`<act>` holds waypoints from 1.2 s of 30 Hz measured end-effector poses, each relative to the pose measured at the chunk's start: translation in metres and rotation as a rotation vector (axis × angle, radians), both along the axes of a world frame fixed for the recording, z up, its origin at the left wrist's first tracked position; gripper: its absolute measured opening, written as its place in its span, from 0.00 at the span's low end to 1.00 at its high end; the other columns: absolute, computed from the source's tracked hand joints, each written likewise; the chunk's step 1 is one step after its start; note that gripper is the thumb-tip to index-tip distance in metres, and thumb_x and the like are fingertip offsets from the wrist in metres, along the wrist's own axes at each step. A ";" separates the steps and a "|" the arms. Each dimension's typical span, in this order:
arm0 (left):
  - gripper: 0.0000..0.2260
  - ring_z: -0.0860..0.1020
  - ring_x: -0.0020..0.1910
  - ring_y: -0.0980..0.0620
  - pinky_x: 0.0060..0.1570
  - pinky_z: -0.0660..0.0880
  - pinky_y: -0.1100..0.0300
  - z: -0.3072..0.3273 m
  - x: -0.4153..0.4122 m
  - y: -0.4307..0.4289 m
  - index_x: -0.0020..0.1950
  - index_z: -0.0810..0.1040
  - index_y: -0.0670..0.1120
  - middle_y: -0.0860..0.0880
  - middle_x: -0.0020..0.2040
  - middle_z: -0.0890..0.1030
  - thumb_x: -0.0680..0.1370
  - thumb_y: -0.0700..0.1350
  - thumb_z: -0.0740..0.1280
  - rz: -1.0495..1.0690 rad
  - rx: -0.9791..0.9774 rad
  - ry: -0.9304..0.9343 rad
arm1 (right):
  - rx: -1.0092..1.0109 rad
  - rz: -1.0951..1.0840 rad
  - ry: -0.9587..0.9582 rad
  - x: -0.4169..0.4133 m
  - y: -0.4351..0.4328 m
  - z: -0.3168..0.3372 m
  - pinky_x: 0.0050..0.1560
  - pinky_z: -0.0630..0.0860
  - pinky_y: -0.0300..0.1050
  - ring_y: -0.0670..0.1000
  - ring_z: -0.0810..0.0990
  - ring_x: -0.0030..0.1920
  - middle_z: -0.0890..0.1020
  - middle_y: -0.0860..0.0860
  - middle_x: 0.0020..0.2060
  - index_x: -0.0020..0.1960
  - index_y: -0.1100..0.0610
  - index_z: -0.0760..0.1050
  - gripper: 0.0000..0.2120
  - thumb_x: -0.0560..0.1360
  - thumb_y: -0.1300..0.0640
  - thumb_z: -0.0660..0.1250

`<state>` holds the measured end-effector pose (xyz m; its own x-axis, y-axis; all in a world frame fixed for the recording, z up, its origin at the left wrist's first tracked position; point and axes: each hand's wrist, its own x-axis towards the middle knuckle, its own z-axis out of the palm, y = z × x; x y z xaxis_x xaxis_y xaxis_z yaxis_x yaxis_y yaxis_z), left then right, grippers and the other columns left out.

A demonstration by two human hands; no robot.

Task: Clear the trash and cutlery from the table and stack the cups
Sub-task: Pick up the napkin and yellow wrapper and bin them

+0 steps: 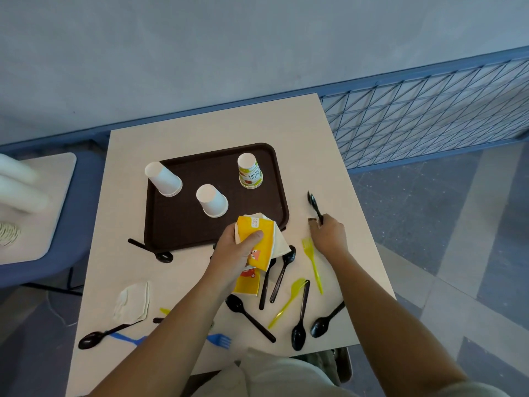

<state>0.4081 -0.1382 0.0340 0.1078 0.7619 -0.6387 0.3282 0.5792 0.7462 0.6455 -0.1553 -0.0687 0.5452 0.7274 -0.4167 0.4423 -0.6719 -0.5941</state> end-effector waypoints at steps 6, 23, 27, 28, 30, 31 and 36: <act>0.30 0.82 0.60 0.50 0.62 0.80 0.42 0.009 -0.009 -0.013 0.67 0.75 0.63 0.55 0.61 0.82 0.66 0.67 0.74 0.007 0.039 -0.038 | 0.146 -0.143 0.146 0.012 -0.007 0.028 0.45 0.68 0.46 0.56 0.76 0.45 0.79 0.56 0.48 0.54 0.59 0.72 0.11 0.85 0.52 0.56; 0.08 0.82 0.57 0.51 0.55 0.81 0.50 0.043 -0.090 -0.137 0.57 0.76 0.58 0.53 0.58 0.83 0.81 0.49 0.71 0.014 0.096 -0.223 | 0.424 -0.198 0.574 -0.095 -0.166 0.111 0.31 0.71 0.39 0.46 0.70 0.31 0.73 0.50 0.35 0.52 0.53 0.72 0.09 0.87 0.56 0.54; 0.12 0.83 0.57 0.51 0.59 0.81 0.48 0.041 -0.117 -0.184 0.62 0.77 0.56 0.53 0.57 0.84 0.80 0.48 0.72 0.028 0.116 -0.253 | 0.400 -0.146 0.570 -0.124 -0.222 0.111 0.34 0.71 0.44 0.49 0.70 0.33 0.73 0.50 0.35 0.53 0.55 0.72 0.08 0.86 0.56 0.56; 0.13 0.83 0.57 0.51 0.58 0.81 0.49 0.039 -0.122 -0.196 0.63 0.77 0.56 0.54 0.57 0.85 0.80 0.47 0.72 0.031 0.114 -0.262 | 0.380 -0.129 0.566 -0.129 -0.236 0.112 0.37 0.72 0.46 0.49 0.71 0.34 0.74 0.51 0.35 0.54 0.55 0.73 0.08 0.86 0.55 0.56; 0.13 0.84 0.57 0.51 0.57 0.81 0.49 0.035 -0.127 -0.218 0.64 0.77 0.56 0.53 0.57 0.86 0.80 0.47 0.73 0.029 0.094 -0.274 | 0.316 -0.088 0.546 -0.136 -0.265 0.112 0.39 0.73 0.47 0.50 0.73 0.36 0.77 0.52 0.38 0.56 0.55 0.74 0.08 0.86 0.54 0.57; 0.13 0.84 0.58 0.50 0.58 0.81 0.48 0.032 -0.129 -0.230 0.64 0.78 0.56 0.52 0.58 0.86 0.80 0.46 0.73 0.024 0.082 -0.276 | 0.289 -0.068 0.549 -0.137 -0.281 0.112 0.39 0.73 0.46 0.50 0.74 0.37 0.78 0.53 0.39 0.56 0.55 0.74 0.08 0.86 0.54 0.57; 0.10 0.83 0.58 0.48 0.61 0.80 0.46 0.016 -0.120 -0.281 0.59 0.78 0.56 0.51 0.57 0.85 0.80 0.46 0.73 -0.008 0.020 -0.246 | 0.183 0.042 0.564 -0.126 -0.351 0.102 0.36 0.74 0.43 0.48 0.75 0.34 0.78 0.51 0.37 0.52 0.55 0.75 0.08 0.85 0.55 0.58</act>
<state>0.2886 -0.4195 0.0501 0.2646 0.7724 -0.5773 0.1399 0.5616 0.8155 0.5195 -0.5068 0.0329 0.2455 0.8306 -0.4998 0.0484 -0.5254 -0.8495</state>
